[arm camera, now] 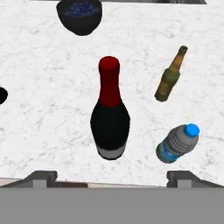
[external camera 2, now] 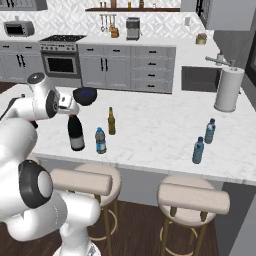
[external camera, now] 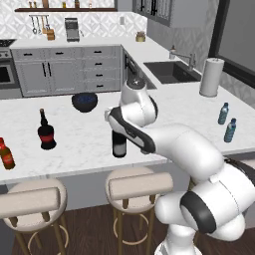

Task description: Move the plastic bottles in the middle to the plastics group, and the glass bottles in the middle to the glass group.

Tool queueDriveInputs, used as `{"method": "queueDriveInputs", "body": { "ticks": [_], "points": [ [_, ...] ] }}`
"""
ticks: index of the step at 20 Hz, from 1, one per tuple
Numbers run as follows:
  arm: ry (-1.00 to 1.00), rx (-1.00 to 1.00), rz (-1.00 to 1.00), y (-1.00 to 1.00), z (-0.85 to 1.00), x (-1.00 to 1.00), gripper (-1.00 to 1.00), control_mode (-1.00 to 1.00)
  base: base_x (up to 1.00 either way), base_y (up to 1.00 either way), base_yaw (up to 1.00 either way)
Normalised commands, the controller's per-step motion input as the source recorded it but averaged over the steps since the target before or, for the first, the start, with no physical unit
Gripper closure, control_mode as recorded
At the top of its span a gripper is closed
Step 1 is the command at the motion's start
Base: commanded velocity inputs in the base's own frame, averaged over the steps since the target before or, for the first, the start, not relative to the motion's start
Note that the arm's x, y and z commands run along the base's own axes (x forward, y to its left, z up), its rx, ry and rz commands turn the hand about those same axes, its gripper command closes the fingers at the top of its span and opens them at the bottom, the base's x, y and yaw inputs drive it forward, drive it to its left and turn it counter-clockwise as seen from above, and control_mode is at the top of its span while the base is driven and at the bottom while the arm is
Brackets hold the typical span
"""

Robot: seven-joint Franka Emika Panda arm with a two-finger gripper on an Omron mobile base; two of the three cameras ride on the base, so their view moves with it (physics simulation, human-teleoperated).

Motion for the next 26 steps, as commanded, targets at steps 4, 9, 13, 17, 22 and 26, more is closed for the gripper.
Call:
{"method": "queueDriveInputs", "body": {
  "ticks": [4,9,13,17,22,26],
  "points": [
    [0.01,0.0,0.0,0.0,-0.29,0.27,-1.0,-1.0,0.0,0.0,0.0],
    [0.0,0.0,0.0,0.0,-0.32,0.31,-1.0,-1.0,0.0,0.0,0.0],
    [0.0,0.0,0.0,0.0,-0.25,0.21,-1.0,-1.0,0.0,0.0,0.0],
    [0.0,0.0,0.0,0.0,-0.15,0.13,-1.0,-1.0,0.0,0.0,0.0],
    [0.0,0.0,0.0,0.0,-0.16,0.16,-1.0,-1.0,0.0,0.0,0.0],
    [0.0,0.0,0.0,0.0,-0.16,0.15,-1.0,-1.0,0.0,0.0,0.0]
  ]
}}
